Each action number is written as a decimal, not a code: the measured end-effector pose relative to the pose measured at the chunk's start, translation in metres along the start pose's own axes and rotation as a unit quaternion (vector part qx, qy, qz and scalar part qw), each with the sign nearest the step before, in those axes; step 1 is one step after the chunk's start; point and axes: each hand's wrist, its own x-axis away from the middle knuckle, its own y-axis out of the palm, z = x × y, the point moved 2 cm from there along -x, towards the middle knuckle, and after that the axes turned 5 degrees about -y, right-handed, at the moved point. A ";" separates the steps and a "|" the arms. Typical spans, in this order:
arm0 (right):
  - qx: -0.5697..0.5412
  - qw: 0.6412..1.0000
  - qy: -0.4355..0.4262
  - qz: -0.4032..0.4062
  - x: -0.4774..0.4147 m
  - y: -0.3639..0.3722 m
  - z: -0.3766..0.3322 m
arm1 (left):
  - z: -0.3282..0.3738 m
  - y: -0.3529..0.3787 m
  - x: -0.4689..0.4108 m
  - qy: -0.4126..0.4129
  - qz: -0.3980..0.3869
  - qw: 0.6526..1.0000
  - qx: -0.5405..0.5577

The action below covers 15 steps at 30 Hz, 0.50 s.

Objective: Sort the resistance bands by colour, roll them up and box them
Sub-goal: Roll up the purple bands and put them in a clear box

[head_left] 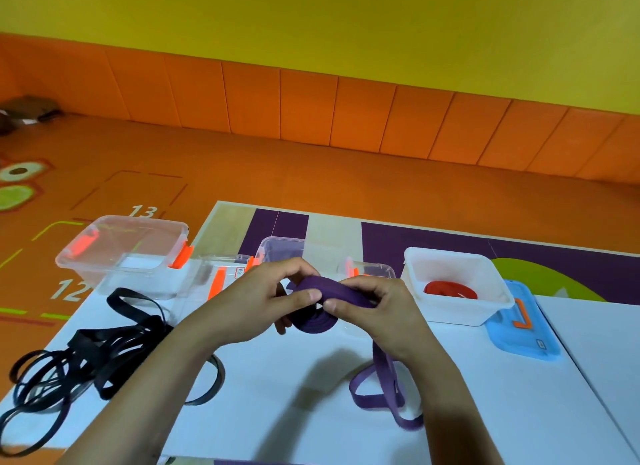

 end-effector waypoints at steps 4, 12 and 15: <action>-0.085 0.995 0.002 0.054 0.003 0.002 0.006 | -0.009 0.011 -0.001 0.006 0.013 0.999 0.047; -0.157 0.979 0.026 0.124 0.009 0.012 0.022 | -0.018 0.032 -0.003 -0.016 0.083 0.968 0.236; -0.135 0.981 0.028 0.136 0.010 0.012 0.025 | -0.018 0.039 -0.001 -0.049 0.080 0.959 0.266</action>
